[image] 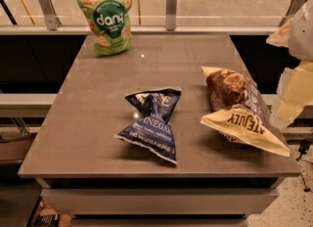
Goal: Move blue chip bag near green rice chip bag
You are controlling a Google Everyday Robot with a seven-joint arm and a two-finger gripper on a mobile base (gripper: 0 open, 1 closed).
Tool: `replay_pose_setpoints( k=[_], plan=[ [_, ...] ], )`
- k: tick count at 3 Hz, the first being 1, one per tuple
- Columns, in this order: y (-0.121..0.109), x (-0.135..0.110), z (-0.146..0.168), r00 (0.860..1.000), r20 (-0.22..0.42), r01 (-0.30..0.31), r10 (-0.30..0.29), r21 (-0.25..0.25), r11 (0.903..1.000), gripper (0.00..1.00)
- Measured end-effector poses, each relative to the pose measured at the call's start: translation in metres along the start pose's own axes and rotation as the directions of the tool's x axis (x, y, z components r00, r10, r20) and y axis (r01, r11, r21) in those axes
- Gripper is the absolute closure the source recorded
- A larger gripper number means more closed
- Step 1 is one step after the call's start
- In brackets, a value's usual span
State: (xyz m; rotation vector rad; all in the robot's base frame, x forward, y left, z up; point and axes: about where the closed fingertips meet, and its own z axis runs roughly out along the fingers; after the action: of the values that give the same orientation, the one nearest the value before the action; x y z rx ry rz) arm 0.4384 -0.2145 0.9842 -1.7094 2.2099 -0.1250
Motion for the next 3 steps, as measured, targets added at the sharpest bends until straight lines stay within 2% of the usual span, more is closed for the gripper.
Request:
replay_pose_setpoints(
  k=[1,2,3],
  plan=[
    [0.0,0.0,0.0,1.0,0.0,0.0,0.0,0.0,1.0,0.0],
    [0.0,-0.002,-0.003,0.999,0.02,0.026,-0.026,0.004,0.9997,0.0],
    [-0.003,-0.007,-0.011,0.991,0.076,0.113,-0.114,0.018,0.9934,0.0]
  ],
)
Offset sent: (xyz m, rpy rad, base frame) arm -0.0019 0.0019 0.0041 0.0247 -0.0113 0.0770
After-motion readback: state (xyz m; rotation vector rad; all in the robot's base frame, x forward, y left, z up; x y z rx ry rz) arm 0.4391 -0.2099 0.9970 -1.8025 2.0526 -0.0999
